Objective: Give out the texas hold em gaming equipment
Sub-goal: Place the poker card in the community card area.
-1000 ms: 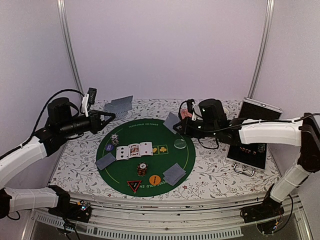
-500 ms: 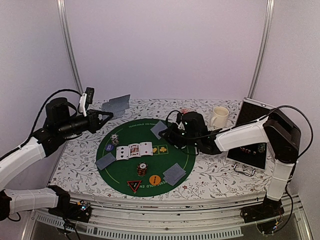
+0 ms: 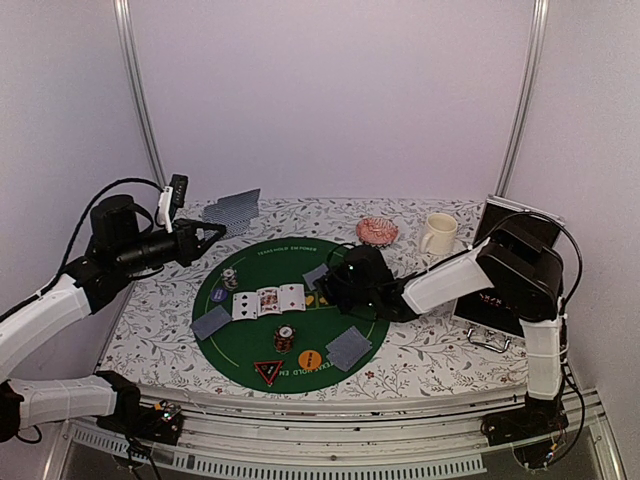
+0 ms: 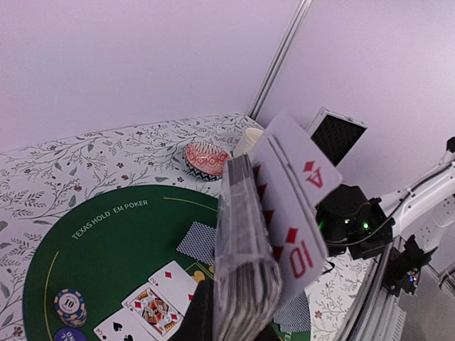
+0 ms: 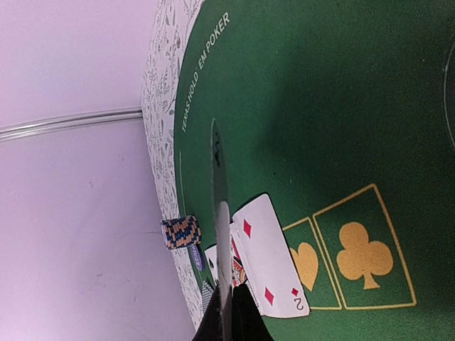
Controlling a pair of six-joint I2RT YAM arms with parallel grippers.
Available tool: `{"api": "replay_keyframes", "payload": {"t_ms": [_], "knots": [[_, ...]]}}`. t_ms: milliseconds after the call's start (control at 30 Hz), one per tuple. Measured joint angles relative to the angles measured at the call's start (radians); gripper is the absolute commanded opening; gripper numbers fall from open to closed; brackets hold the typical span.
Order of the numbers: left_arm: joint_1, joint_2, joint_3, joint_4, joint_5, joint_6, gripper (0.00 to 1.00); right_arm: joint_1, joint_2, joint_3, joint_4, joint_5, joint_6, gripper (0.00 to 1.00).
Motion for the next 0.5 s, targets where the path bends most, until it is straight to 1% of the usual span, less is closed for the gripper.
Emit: {"api": "replay_keyframes", "payload": {"t_ms": [233, 367, 433, 500], "knots": [[0.0, -0.001, 0.0, 0.0, 0.002, 0.0, 0.0, 0.005, 0.075, 0.013, 0.031, 0.003, 0.117, 0.05], [0.0, -0.001, 0.0, 0.0, 0.003, 0.0, 0.0, 0.008, 0.096, 0.01, 0.041, -0.005, 0.172, 0.17], [0.0, -0.001, 0.0, 0.0, 0.003, 0.0, 0.0, 0.008, 0.096, 0.01, 0.053, -0.013, 0.187, 0.26], [0.0, -0.001, 0.0, 0.0, 0.004, 0.0, 0.0, 0.01, 0.096, 0.008, 0.069, -0.021, 0.195, 0.28]]}}
